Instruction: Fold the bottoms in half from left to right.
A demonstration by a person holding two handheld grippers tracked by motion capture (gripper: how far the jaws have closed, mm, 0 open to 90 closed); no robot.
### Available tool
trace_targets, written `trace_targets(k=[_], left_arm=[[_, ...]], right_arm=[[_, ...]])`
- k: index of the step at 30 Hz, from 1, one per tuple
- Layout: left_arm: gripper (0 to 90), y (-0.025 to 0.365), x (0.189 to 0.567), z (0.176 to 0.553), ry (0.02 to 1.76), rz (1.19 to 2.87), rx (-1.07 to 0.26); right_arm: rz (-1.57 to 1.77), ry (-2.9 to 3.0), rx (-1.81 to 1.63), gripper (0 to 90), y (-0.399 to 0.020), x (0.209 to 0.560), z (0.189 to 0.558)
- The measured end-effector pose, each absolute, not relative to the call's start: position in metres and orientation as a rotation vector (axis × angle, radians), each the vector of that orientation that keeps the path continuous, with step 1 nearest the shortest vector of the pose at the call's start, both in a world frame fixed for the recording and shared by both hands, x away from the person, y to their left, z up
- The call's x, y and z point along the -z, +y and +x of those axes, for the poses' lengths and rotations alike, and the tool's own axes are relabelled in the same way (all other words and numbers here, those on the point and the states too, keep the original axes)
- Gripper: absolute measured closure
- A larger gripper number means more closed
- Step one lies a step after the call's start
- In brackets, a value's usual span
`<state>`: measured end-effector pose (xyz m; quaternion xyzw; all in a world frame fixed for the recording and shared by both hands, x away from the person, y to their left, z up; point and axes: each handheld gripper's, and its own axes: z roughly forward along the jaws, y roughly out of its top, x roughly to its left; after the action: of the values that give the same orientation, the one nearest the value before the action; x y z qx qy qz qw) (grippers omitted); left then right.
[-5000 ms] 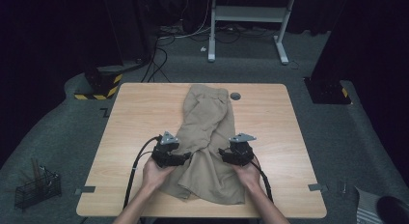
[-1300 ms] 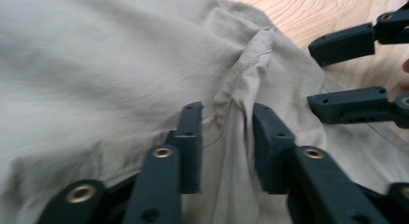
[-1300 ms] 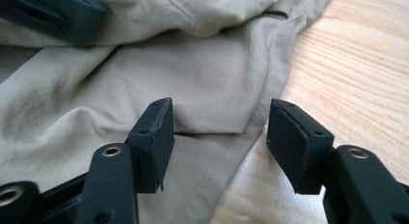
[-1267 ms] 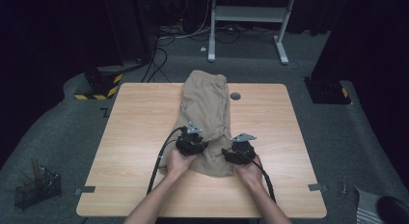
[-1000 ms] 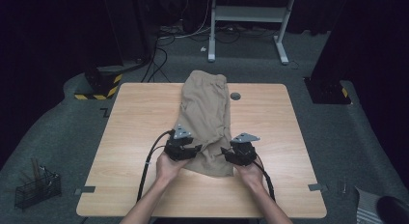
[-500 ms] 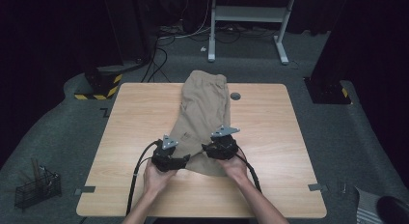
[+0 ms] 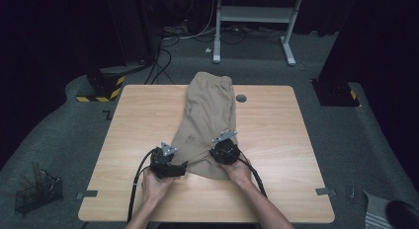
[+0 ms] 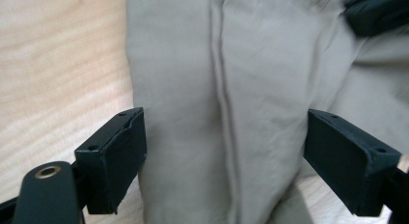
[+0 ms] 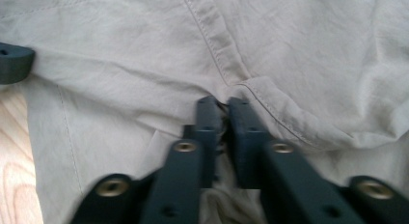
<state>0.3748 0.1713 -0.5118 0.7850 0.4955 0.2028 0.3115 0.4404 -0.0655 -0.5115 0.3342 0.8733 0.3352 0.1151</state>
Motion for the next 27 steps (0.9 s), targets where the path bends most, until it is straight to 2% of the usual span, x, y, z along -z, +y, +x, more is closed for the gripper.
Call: trace_targets(k=[3,11,18,27], left_arm=[[15.4,0.173,0.516,0.376,1.327,2.060,-0.524],[15.7,0.179,0.521,0.377,1.359,2.034,-0.523],[15.7,0.180,0.523,0.375,1.358,2.022,-0.532],[18.5,0.189,0.523,0.373,1.380,1.993,-0.553]], right_arm=[[0.976,2.567,-0.990,89.9,-0.069,0.511,0.439],[0.967,2.498,-1.093,90.0,-0.081,0.494,0.433],[1.000,2.428,-1.161,90.0,-0.108,0.481,0.426],[1.139,2.398,-1.061,90.0,-0.145,0.509,0.424]])
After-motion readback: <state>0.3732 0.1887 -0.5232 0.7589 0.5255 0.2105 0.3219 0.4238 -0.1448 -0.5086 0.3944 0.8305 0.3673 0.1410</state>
